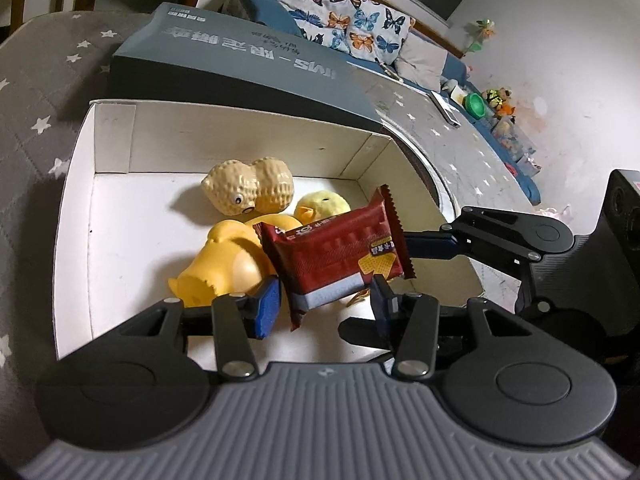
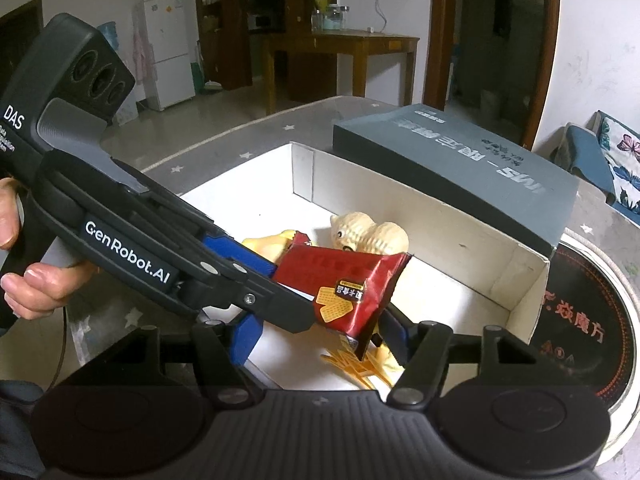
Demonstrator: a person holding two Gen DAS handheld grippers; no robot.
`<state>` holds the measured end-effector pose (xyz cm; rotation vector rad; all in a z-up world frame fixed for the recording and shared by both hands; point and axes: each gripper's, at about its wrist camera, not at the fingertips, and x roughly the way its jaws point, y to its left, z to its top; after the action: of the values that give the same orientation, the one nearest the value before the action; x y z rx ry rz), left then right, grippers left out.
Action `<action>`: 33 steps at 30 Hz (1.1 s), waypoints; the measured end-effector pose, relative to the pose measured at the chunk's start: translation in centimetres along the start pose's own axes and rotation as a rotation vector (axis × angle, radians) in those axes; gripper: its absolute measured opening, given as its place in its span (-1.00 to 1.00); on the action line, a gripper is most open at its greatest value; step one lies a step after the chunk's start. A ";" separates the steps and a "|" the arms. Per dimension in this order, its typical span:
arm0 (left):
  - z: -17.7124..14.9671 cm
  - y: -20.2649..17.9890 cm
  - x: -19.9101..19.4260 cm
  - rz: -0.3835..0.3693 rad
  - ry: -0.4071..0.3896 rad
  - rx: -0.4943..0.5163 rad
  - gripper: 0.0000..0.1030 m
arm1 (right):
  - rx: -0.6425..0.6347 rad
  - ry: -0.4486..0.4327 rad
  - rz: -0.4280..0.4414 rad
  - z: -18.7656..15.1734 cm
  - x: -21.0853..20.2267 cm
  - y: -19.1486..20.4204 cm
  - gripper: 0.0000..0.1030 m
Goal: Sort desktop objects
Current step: 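Carry the red packet with the left gripper down into the box, then open the left gripper to release the packet and withdraw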
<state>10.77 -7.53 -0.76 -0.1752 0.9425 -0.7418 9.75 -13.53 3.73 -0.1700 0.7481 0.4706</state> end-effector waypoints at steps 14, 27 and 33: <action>-0.4 -0.6 -1.2 0.034 -0.031 0.036 0.11 | 0.048 -0.041 -0.043 -0.4 -0.6 -0.4 0.56; -1.3 -1.6 -3.2 0.109 -0.075 0.087 0.38 | 0.127 -0.098 -0.087 -1.6 -2.3 -0.2 0.76; -2.2 -2.4 -4.6 0.178 -0.107 0.119 0.45 | 0.155 -0.129 -0.103 -2.3 -3.5 0.4 0.79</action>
<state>6.17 -5.96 2.03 -0.0258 0.7979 -0.6161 5.99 -15.14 4.47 -0.0325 0.6435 0.3214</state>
